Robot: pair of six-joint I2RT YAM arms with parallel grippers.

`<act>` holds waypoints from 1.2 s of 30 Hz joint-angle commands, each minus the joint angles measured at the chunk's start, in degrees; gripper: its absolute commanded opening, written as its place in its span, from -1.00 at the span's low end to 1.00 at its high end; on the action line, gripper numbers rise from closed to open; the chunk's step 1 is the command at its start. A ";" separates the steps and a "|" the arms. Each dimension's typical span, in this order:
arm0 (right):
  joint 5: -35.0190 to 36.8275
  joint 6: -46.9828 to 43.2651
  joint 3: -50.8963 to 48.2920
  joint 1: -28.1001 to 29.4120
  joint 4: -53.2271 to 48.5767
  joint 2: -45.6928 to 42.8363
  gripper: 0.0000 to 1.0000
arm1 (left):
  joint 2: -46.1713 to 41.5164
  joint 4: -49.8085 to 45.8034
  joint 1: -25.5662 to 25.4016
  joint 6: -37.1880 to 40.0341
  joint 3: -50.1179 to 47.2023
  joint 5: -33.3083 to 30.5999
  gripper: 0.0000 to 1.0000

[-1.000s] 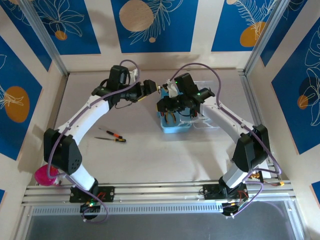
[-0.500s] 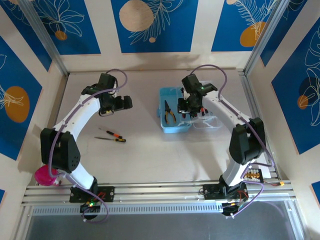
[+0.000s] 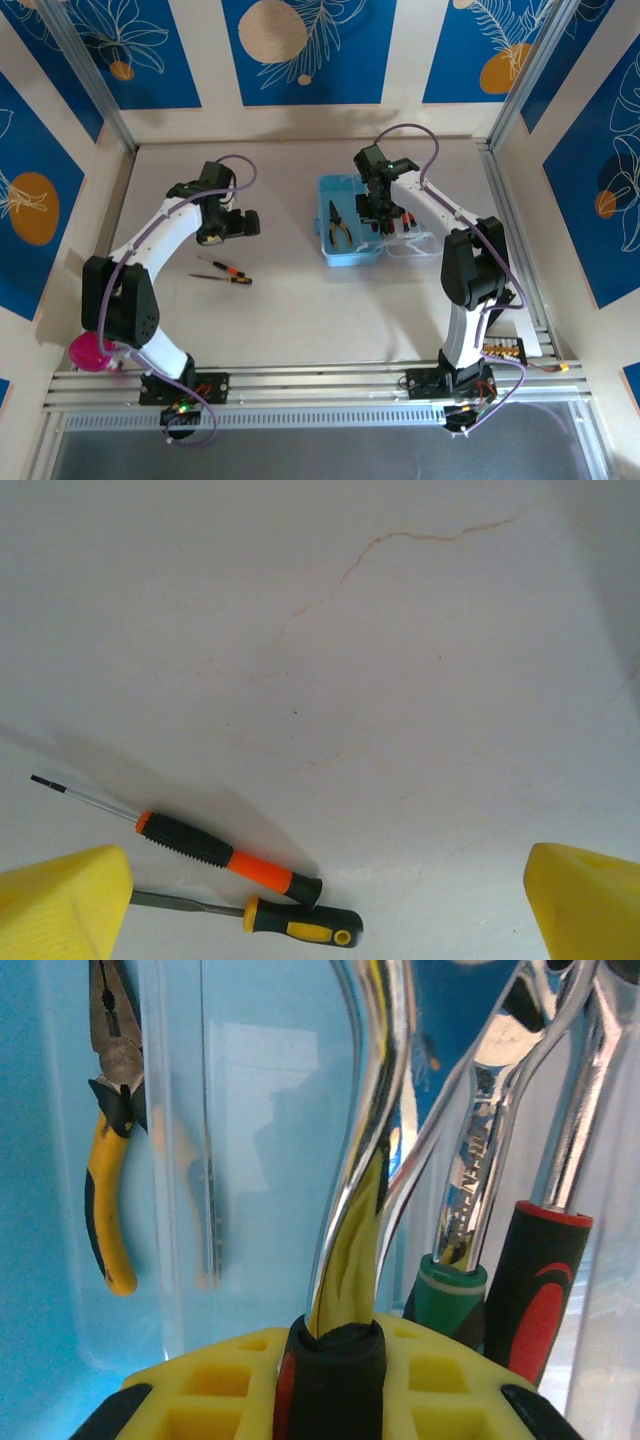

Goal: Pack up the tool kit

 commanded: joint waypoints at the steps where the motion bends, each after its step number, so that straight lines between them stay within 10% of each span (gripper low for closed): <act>1: 0.78 -0.95 1.45 -0.22 -0.38 0.56 -0.90 | -1.69 -0.05 0.52 0.16 -0.32 -0.67 0.99; 25: -2.97 -2.36 3.56 0.22 -1.51 -1.50 -0.28 | -3.23 -1.81 4.38 -3.92 -3.40 3.44 0.99; 36: -4.55 -6.89 5.40 4.62 -3.41 -7.45 0.99 | -4.75 1.98 4.90 -11.42 -13.35 4.50 0.96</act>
